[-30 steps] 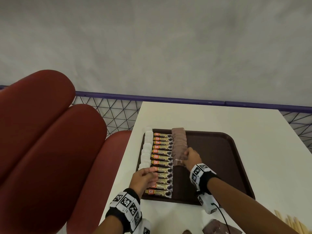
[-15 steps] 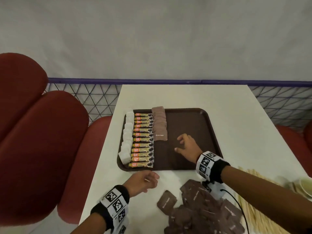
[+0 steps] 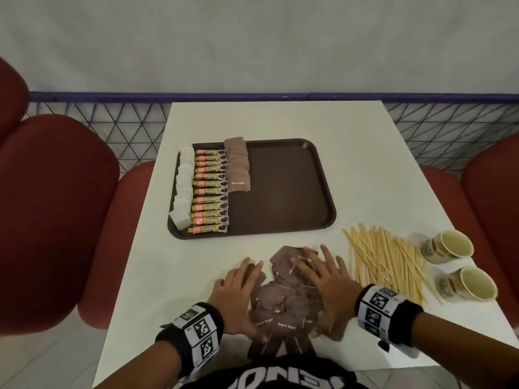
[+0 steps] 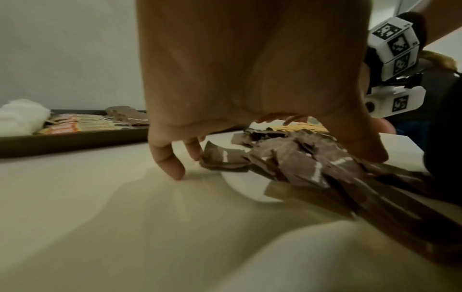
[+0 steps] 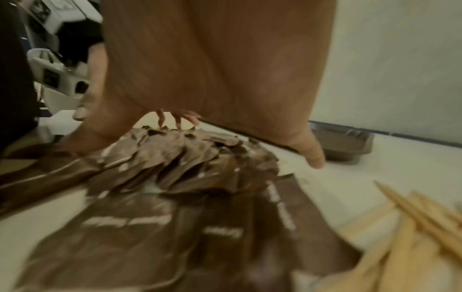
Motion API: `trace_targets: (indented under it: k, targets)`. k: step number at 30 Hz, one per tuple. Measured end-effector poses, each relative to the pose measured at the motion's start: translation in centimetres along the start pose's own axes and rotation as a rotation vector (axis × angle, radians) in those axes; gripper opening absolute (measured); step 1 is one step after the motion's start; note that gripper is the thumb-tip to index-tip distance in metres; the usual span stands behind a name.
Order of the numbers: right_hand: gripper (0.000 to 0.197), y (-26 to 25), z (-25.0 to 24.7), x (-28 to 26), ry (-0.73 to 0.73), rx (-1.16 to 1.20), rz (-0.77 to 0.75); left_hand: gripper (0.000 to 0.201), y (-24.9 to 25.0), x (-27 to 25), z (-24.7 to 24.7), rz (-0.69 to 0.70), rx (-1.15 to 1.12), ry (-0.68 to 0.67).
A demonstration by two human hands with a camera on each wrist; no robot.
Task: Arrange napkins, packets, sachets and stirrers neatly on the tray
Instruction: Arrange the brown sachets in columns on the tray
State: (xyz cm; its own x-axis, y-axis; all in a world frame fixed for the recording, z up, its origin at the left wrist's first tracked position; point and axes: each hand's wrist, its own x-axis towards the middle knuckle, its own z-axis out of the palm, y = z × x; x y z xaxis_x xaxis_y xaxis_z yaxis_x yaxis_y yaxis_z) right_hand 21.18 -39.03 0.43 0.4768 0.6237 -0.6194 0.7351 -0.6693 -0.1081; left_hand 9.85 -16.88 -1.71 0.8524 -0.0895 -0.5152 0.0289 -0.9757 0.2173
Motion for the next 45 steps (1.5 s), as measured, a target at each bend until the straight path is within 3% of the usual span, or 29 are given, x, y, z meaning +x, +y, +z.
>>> trace_targets:
  k: [3,5,7,12,16,20,25,39,45]
  targets:
    - [0.153,-1.6,1.2,-0.1,0.125,-0.075,0.051,0.130,0.9,-0.5,0.8,0.024,0.080,0.034]
    - [0.147,-2.1,1.7,0.2,0.093,-0.091,-0.035,0.127,1.2,-0.7,1.0,0.022,0.081,0.030]
    - [0.143,-2.3,2.1,0.5,0.074,0.005,-0.022,0.127,1.0,-0.6,0.9,0.003,0.048,0.039]
    - [0.120,-3.1,0.4,2.3,0.105,0.123,-0.001,0.121,-0.2,0.1,-0.3,-0.045,-0.202,0.101]
    - [0.107,-3.5,-0.8,2.9,0.250,0.168,-0.042,0.112,-1.1,0.7,-1.2,-0.061,-0.383,0.125]
    - [0.117,-2.9,-2.0,3.7,0.299,0.236,0.008,0.105,-1.3,1.1,-1.7,-0.121,-0.425,0.138]
    - [0.125,-2.3,-3.3,4.7,0.189,0.293,0.031,0.096,-0.8,2.1,-2.4,-0.170,-0.378,0.084]
    - [0.062,-3.9,-3.9,6.6,0.161,0.392,0.020,0.049,-0.5,3.5,-3.4,-0.127,-0.721,0.075]
    - [0.048,-2.8,-5.2,6.9,0.161,0.793,-0.119,0.052,-1.9,3.6,-3.7,-0.152,-0.956,0.120]
